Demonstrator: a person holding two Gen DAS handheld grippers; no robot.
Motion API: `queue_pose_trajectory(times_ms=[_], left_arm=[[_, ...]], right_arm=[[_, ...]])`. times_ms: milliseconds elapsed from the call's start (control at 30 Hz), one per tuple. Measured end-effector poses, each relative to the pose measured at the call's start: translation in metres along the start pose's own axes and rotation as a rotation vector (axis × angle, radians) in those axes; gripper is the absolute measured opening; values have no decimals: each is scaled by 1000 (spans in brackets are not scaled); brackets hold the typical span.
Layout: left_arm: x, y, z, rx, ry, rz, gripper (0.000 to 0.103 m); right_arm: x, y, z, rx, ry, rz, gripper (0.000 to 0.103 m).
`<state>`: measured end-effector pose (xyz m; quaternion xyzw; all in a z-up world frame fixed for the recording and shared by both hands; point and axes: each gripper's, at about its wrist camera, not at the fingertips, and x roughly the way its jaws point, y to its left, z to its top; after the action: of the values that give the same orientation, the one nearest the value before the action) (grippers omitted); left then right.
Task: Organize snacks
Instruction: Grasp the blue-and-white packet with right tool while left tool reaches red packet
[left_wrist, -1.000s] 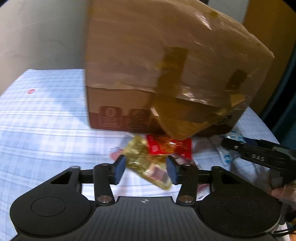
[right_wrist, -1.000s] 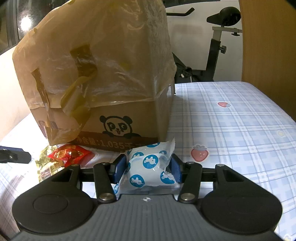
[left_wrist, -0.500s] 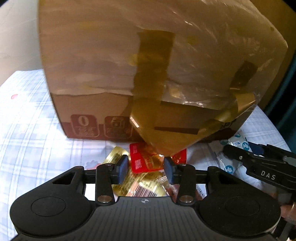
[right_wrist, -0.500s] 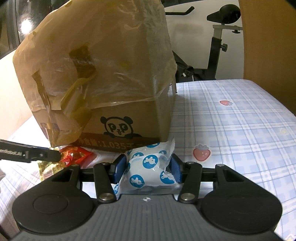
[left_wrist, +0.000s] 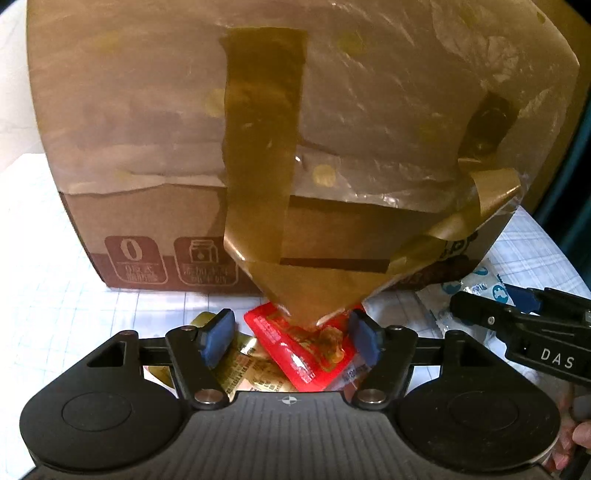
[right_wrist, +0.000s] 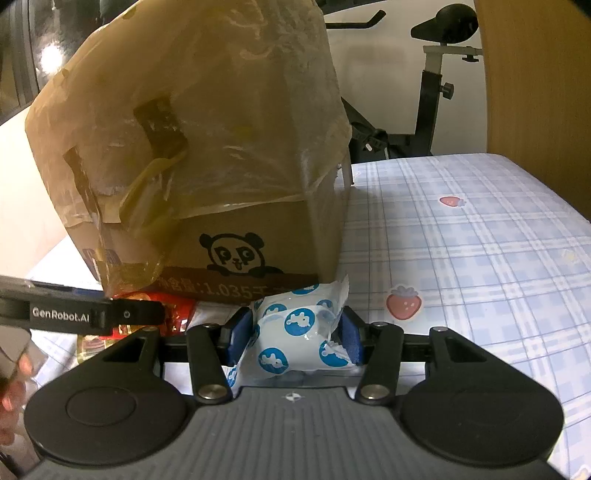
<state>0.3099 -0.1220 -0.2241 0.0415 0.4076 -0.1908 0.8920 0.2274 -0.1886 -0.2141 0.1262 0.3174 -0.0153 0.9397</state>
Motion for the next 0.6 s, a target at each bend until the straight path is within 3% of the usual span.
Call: queue_pose_trajectory(times_ms=[167, 267, 367, 433, 600], left_arm=[[-7, -6, -8, 26, -20, -15, 56], [-14, -15, -13, 53, -46, -13, 40], [-19, -12, -15, 61, -45, -13, 2], [-19, -9, -21, 48, -13, -38, 2], [-20, -5, -38, 39, 21, -19, 2]], right_arm=[[0, 0, 0, 3, 0, 2, 54], [0, 0, 0, 3, 0, 2, 54], [0, -1, 1, 9, -1, 5, 54], [0, -2, 1, 12, -1, 5, 54], [-1, -1, 0, 13, -4, 2, 54]])
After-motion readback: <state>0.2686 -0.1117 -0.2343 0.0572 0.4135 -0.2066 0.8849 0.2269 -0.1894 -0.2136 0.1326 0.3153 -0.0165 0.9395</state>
